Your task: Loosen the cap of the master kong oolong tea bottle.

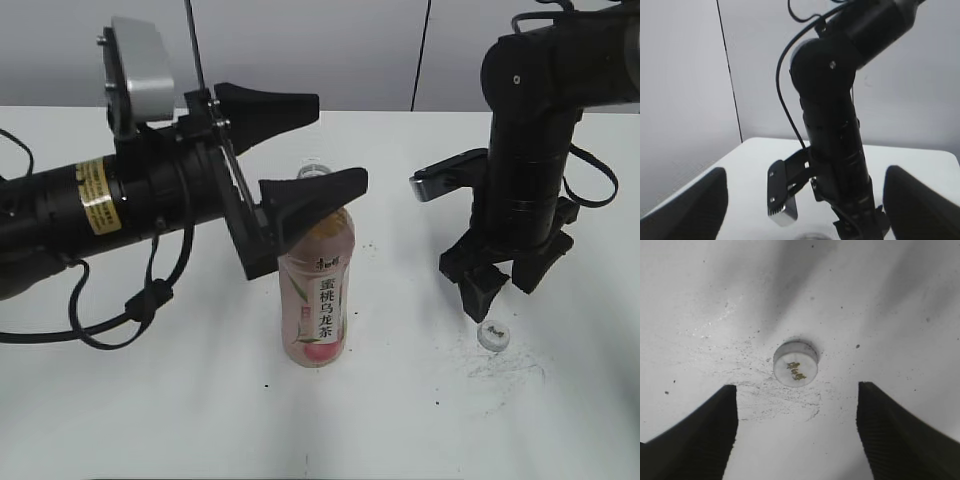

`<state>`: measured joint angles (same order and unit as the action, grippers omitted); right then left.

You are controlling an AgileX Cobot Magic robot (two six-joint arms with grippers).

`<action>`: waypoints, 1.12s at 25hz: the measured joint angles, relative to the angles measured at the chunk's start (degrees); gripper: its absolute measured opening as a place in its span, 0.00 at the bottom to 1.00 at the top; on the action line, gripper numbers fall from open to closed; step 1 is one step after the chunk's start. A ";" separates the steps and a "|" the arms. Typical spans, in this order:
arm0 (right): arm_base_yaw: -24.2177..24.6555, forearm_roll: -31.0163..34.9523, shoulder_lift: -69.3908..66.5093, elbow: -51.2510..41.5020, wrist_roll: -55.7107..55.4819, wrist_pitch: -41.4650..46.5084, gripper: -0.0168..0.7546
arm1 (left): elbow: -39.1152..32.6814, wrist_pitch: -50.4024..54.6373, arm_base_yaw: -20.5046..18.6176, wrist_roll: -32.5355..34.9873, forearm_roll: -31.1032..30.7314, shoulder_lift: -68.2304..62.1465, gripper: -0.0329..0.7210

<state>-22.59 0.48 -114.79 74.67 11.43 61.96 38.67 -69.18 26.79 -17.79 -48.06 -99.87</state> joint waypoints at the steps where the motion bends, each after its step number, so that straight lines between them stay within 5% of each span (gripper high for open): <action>1: 0.00 0.00 0.00 0.00 0.00 0.00 0.74 | 0.00 0.52 0.00 -0.16 0.00 1.06 0.79; 10: 0.00 -1.15 0.00 0.00 -2.05 0.45 0.74 | -0.02 18.62 0.00 -1.62 0.18 15.13 0.79; 19: 0.00 -1.53 1.37 0.00 -2.89 3.11 0.74 | -0.06 51.66 0.00 -15.76 1.49 34.87 0.79; 28: 0.00 -1.53 12.66 0.00 -3.84 4.52 0.74 | -0.06 88.44 0.00 -17.67 18.84 51.20 0.74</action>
<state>-22.59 -1.05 -102.13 74.67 7.59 66.49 38.60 19.26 26.79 -35.47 -29.22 -48.67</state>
